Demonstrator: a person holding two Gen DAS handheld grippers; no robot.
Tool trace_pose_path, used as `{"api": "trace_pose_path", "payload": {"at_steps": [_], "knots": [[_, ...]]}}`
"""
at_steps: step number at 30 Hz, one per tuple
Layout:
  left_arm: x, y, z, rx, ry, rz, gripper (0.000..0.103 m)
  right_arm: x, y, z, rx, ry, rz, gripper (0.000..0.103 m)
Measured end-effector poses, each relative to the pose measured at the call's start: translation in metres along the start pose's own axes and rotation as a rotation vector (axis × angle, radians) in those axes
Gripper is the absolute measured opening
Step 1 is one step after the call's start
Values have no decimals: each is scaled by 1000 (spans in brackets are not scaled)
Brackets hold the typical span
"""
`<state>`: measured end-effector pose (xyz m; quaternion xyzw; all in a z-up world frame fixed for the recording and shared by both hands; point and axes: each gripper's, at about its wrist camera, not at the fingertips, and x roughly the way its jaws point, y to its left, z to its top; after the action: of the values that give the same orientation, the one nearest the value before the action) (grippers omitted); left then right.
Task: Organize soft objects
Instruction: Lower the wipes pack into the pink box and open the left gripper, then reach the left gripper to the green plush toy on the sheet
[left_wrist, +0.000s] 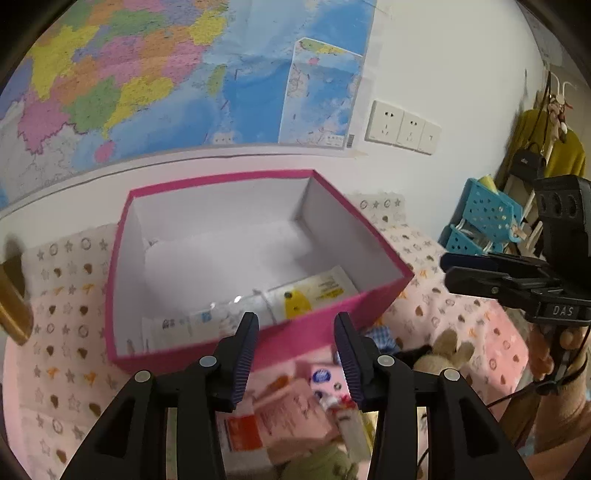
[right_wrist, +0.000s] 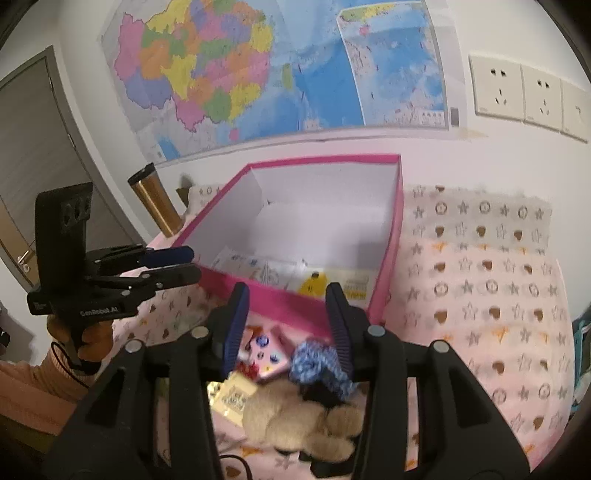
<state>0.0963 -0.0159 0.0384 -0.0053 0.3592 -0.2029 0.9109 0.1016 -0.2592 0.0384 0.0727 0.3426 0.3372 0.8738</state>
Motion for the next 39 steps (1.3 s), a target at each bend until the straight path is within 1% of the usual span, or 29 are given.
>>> {"api": "trace_pose_path", "payload": {"at_steps": [3,7,11,13,16,17,19,20,22,26,27,28,29,32,34,36,38,39], "knots": [[-5,0,-12,0,8,17,43,-2,4,-13,7,13,12,45],[-11,6,-33,-18,24,29,43,0,18,-32,-9,35,56,45],[-18,16,-55,-49,41,67,44,10,43,-52,-57,76,122,45],[-24,23,-66,-68,45,81,48,20,57,-63,-77,111,186,45],[-34,35,-81,-109,51,92,50,40,77,-79,-100,176,264,45],[-36,39,-86,-119,53,96,51,48,83,-84,-99,203,285,45],[-42,47,-94,-148,58,97,51,58,93,-92,-111,236,302,45],[-45,49,-98,-157,60,96,51,65,97,-96,-114,248,303,45],[-49,53,-107,-174,66,95,52,73,99,-101,-118,262,278,45],[-52,57,-122,-189,91,83,53,83,91,-103,-88,270,203,46],[-52,57,-126,-194,99,81,54,85,89,-102,-84,270,183,47],[-53,58,-128,-199,105,75,56,88,86,-102,-68,270,168,51],[-53,60,-131,-205,110,63,58,89,82,-102,-53,273,172,54],[-53,62,-138,-217,133,6,59,90,78,-100,-24,259,197,56],[-52,61,-143,-213,143,-12,59,89,78,-98,-17,246,210,59],[-50,60,-147,-213,159,-44,58,91,79,-97,-18,245,214,59],[-47,58,-150,-217,173,-80,54,96,82,-97,-23,254,221,59],[-46,56,-151,-214,174,-86,48,97,84,-99,-27,260,227,59]]}}
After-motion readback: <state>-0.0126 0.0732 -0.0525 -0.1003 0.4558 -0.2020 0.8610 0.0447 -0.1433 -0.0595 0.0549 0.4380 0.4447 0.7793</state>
